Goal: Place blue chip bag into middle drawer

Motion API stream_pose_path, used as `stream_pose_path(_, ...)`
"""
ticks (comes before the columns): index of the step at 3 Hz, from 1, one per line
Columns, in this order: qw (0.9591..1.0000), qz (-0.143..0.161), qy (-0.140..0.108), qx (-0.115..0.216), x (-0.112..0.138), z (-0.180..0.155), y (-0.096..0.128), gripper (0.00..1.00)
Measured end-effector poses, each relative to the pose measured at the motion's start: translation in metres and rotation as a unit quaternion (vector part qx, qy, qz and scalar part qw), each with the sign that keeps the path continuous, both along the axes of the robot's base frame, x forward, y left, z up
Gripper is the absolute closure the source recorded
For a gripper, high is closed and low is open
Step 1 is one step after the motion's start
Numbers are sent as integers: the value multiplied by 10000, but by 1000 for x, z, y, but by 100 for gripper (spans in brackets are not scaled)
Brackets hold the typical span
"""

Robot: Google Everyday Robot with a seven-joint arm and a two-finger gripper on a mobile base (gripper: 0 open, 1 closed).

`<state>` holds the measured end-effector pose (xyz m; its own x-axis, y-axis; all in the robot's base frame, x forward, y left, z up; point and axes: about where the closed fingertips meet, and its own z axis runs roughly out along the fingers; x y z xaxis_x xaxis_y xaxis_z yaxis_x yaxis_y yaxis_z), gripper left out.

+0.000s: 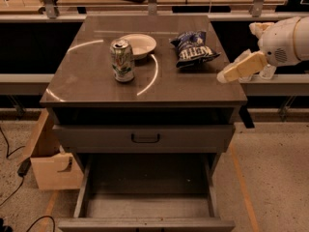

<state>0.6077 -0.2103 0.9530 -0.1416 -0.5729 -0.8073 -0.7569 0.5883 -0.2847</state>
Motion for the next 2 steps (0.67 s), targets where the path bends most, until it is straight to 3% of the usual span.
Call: stream_pose_path(2,9971,-370,-99,655,65,-36,1,0)
